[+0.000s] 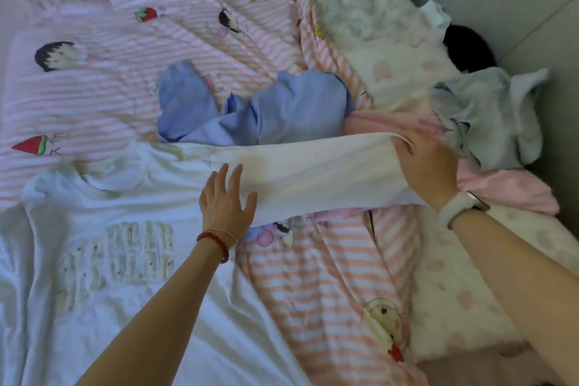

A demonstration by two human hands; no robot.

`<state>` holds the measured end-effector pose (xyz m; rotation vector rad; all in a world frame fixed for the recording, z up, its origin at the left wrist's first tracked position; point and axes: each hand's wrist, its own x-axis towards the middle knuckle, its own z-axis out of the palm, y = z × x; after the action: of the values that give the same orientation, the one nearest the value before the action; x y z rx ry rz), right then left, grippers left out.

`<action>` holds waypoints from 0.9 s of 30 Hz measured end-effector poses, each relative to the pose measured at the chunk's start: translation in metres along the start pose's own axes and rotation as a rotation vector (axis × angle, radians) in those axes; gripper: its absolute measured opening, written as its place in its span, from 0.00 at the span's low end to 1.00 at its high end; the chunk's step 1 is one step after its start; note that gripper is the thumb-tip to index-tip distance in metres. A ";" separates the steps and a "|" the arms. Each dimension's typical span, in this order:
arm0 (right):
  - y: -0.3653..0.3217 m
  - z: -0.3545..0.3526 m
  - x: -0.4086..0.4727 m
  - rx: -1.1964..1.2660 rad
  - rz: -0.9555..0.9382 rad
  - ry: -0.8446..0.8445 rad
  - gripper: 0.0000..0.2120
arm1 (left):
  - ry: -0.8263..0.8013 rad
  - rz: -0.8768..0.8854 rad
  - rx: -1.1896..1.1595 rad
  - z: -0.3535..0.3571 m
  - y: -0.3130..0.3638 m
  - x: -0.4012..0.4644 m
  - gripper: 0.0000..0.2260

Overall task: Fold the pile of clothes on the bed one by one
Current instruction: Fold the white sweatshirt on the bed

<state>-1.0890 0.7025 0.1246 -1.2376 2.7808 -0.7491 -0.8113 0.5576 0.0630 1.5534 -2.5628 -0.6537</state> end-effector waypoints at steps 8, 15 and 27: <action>0.033 0.036 0.071 -0.154 0.176 -0.084 0.16 | -0.314 0.169 0.318 0.019 0.029 0.109 0.26; 0.065 0.063 -0.001 0.488 0.881 0.021 0.08 | -0.351 0.196 -0.055 0.032 0.034 0.135 0.07; 0.098 0.046 0.038 0.687 1.194 0.405 0.17 | 0.011 0.044 -0.486 0.003 0.063 0.156 0.15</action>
<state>-1.1752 0.7130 0.0492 0.6924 2.4033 -1.5744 -0.9399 0.4498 0.0607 1.3236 -2.1908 -1.1504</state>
